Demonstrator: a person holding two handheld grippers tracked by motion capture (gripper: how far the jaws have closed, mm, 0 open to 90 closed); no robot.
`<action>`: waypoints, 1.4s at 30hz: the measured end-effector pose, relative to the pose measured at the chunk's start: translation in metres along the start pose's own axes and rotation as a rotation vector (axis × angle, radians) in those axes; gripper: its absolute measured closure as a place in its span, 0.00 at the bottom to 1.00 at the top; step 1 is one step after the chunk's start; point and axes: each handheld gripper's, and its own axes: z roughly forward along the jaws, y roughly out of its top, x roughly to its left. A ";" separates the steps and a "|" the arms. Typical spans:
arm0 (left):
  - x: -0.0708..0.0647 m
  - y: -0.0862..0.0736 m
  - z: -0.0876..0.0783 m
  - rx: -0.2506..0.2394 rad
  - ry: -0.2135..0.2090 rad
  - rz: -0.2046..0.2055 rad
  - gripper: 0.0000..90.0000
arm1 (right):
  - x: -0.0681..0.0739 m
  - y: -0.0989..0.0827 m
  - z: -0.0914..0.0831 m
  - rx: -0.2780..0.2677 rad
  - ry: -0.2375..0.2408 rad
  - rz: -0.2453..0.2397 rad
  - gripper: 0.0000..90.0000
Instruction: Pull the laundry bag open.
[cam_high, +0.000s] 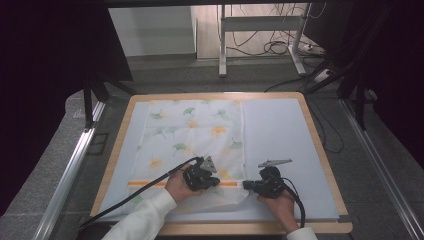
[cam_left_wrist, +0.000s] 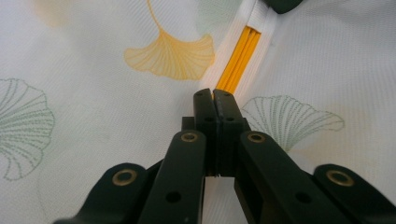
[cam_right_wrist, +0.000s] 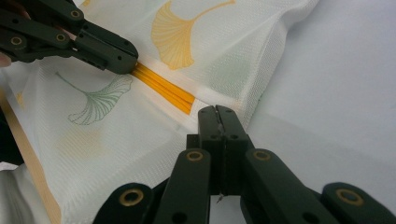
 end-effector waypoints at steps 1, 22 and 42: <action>0.000 -0.001 0.000 -0.003 -0.002 -0.001 1.00 | 0.000 0.000 0.000 0.001 -0.001 -0.001 1.00; 0.002 -0.006 -0.005 0.003 0.006 -0.012 1.00 | -0.001 0.000 0.000 0.001 0.005 0.002 1.00; 0.004 -0.017 -0.015 0.017 0.027 -0.015 1.00 | -0.001 0.000 0.000 0.004 0.008 0.001 1.00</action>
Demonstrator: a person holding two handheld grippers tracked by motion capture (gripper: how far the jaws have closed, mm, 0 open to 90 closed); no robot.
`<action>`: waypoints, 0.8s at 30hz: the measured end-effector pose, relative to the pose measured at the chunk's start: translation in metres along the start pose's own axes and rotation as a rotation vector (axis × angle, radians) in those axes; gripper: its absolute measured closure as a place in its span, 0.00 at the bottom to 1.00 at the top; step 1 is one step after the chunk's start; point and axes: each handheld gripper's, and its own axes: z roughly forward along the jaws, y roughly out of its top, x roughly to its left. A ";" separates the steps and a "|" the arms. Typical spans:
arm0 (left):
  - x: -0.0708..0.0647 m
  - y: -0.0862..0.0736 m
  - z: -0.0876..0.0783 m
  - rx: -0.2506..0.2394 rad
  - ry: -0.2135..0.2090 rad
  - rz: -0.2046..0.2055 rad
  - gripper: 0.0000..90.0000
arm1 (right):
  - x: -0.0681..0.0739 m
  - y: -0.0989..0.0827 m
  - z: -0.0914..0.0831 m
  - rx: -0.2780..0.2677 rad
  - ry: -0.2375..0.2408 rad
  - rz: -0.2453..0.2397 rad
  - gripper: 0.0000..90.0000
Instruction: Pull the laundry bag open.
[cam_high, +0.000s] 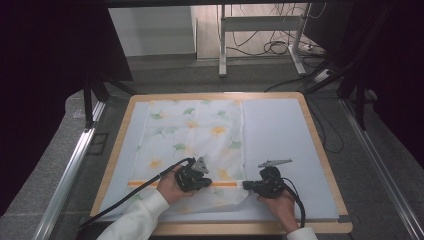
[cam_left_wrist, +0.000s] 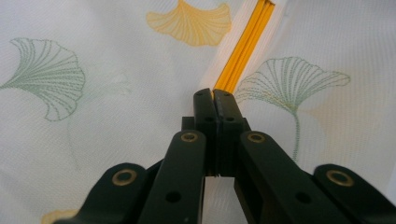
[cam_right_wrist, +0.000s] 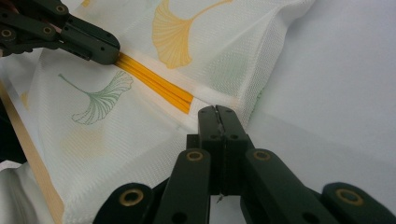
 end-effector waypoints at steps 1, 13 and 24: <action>0.000 0.000 0.000 0.002 0.001 0.000 1.00 | 0.000 0.000 0.000 0.000 0.000 -0.001 1.00; 0.001 -0.003 -0.002 -0.002 0.003 -0.003 1.00 | 0.001 0.000 0.000 0.003 -0.003 -0.004 1.00; 0.002 -0.002 0.001 -0.020 -0.009 -0.017 1.00 | 0.014 0.008 0.007 0.003 -0.046 -0.070 1.00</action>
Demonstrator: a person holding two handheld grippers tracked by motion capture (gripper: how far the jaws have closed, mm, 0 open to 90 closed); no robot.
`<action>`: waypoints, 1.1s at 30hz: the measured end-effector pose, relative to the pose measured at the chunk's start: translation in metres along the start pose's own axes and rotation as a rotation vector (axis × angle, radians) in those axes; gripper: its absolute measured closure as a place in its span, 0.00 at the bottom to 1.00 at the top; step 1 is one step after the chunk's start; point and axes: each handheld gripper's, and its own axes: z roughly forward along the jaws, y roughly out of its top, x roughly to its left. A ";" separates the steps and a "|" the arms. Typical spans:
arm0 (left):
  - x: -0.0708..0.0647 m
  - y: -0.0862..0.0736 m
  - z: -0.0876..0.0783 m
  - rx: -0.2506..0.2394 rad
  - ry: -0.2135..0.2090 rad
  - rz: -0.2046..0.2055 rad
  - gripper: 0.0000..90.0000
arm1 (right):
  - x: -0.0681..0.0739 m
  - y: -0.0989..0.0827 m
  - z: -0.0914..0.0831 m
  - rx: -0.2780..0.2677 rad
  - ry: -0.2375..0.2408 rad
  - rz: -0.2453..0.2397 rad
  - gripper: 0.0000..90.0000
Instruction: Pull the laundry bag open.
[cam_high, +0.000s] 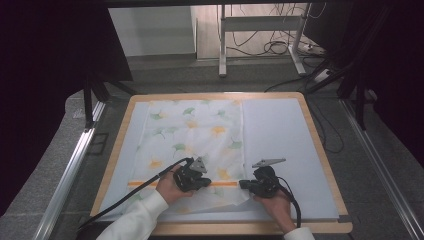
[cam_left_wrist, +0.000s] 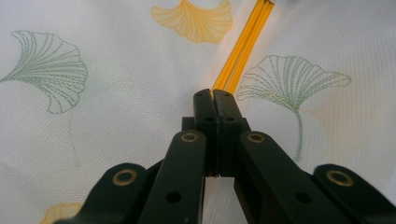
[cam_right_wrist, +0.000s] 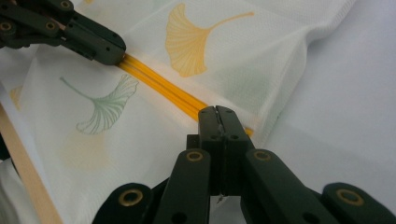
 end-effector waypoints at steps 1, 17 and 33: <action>0.000 0.000 0.000 0.000 0.000 0.000 1.00 | 0.000 0.000 0.000 0.000 0.000 0.000 1.00; 0.001 -0.003 -0.005 0.027 0.035 0.030 1.00 | -0.008 0.001 0.002 -0.007 0.002 0.047 1.00; 0.011 -0.020 -0.020 0.039 0.056 -0.002 1.00 | -0.009 0.000 0.002 -0.010 0.012 0.049 1.00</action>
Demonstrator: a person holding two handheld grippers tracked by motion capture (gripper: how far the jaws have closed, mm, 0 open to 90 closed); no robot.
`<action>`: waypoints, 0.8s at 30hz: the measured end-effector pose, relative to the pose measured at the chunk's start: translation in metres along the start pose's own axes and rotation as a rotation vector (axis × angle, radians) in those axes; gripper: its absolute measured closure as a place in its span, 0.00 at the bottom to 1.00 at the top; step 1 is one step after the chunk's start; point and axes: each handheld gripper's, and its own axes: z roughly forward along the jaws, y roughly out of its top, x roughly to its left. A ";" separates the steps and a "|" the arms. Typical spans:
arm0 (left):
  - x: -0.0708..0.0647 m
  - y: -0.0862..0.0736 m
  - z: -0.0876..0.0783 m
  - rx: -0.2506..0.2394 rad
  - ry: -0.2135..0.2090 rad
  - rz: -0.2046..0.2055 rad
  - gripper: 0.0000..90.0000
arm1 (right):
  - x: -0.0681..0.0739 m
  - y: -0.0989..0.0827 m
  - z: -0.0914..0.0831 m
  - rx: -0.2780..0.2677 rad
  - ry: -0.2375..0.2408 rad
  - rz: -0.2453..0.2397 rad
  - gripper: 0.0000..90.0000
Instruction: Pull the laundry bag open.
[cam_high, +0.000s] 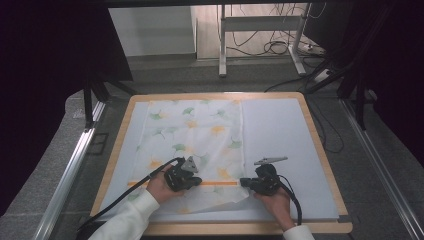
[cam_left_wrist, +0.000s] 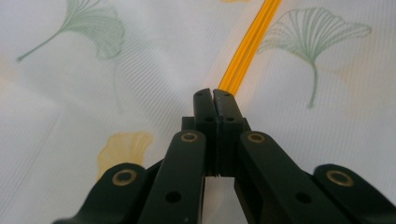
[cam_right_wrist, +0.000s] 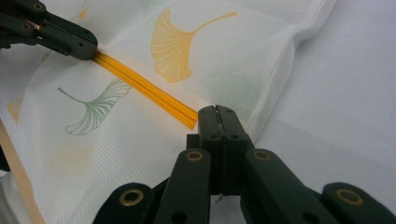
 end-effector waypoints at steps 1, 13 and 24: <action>0.001 -0.001 -0.001 -0.002 0.003 -0.005 1.00 | 0.000 0.000 0.000 -0.001 0.000 -0.002 1.00; 0.006 -0.016 -0.010 -0.012 0.010 -0.037 1.00 | 0.000 0.000 0.000 0.000 0.000 -0.003 1.00; 0.006 -0.017 -0.010 -0.016 0.004 -0.042 1.00 | 0.000 0.000 0.000 -0.002 0.003 -0.005 1.00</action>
